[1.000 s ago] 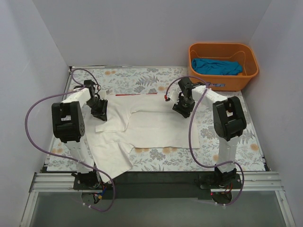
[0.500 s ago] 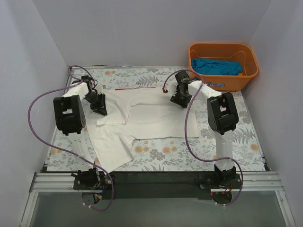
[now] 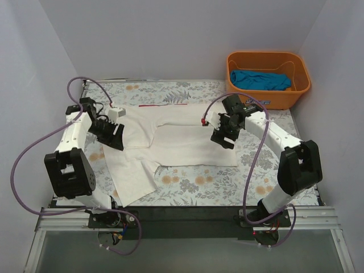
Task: Fold and stack the t-shirts
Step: Fold the tshirt
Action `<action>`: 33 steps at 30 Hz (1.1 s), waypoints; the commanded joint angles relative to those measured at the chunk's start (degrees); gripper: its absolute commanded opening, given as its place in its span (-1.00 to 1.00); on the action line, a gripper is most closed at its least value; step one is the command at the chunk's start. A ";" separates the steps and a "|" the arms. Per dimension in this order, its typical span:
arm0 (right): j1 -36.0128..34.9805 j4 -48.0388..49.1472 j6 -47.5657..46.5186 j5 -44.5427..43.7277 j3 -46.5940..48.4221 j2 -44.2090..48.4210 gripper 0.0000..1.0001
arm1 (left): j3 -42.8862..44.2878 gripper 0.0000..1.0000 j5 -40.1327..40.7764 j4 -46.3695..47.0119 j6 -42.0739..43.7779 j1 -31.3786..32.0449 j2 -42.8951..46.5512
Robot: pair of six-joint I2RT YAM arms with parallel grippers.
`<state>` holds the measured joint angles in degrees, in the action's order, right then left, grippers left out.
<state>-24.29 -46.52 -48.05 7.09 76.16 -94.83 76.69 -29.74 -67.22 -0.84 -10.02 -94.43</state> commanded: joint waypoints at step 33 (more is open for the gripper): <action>-2.51 4.51 -0.73 -4.11 -22.63 4.92 -0.10 | -24.48 0.01 10.84 -1.86 19.30 1.14 18.32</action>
<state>-26.24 -42.37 -48.62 1.93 54.15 -91.11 52.42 -19.03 -69.87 17.21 -9.43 -77.14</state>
